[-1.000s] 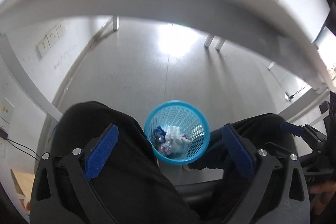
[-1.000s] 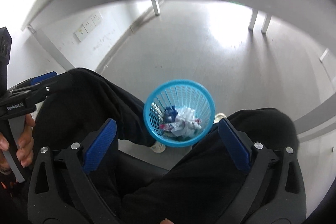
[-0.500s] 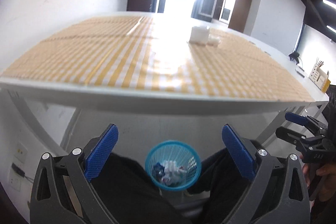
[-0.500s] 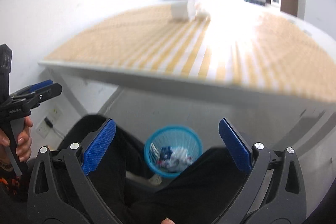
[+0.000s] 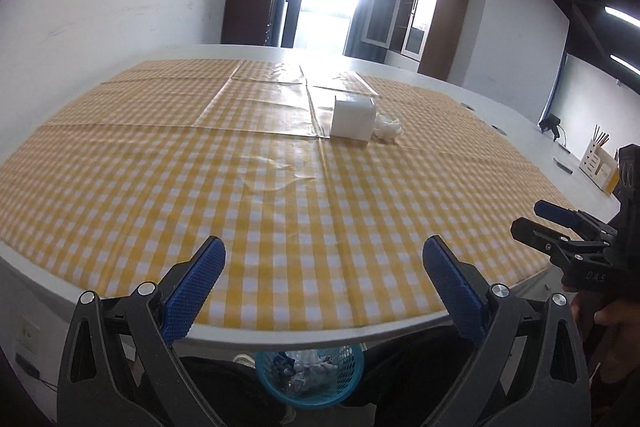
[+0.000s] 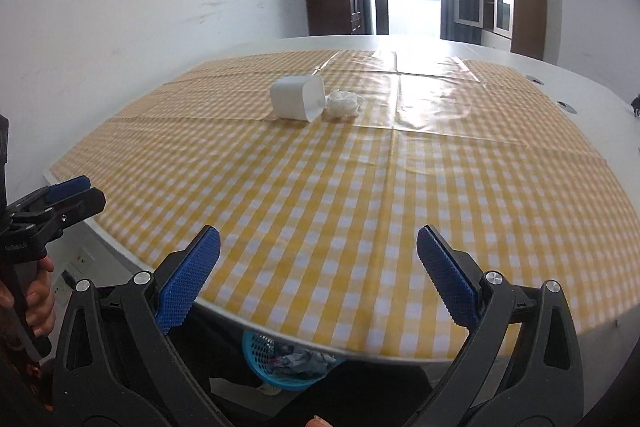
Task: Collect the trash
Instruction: 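Raise both open tools back toward the white cup and tissue on the table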
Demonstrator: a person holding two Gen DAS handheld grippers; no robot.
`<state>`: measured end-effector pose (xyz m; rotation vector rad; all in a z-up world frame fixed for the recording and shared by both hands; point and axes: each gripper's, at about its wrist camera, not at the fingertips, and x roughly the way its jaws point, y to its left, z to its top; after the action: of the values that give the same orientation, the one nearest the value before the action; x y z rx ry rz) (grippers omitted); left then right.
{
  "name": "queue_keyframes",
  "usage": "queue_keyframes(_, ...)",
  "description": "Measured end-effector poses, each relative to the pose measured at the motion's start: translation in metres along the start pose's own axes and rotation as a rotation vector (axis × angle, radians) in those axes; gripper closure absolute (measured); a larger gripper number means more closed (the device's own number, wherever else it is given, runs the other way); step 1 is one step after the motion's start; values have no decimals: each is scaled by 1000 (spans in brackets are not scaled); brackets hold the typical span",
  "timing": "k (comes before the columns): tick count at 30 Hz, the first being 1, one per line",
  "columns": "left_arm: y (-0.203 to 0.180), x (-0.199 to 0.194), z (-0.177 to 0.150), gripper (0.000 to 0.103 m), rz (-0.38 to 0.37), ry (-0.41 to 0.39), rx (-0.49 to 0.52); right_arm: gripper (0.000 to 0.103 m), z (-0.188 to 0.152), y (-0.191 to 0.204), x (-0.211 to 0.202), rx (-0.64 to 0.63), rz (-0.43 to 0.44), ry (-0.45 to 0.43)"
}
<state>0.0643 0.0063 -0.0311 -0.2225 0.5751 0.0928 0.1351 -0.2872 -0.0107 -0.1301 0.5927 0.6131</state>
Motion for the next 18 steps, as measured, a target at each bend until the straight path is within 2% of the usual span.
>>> queue_keyframes(5, -10, 20, 21, 6, 2, 6, 24, 9, 29, -12, 26, -1, -8, 4)
queue_keyframes(18, -13, 69, 66, 6, 10, 55, 1, 9, 91, -31, 90, -26, -7, 43)
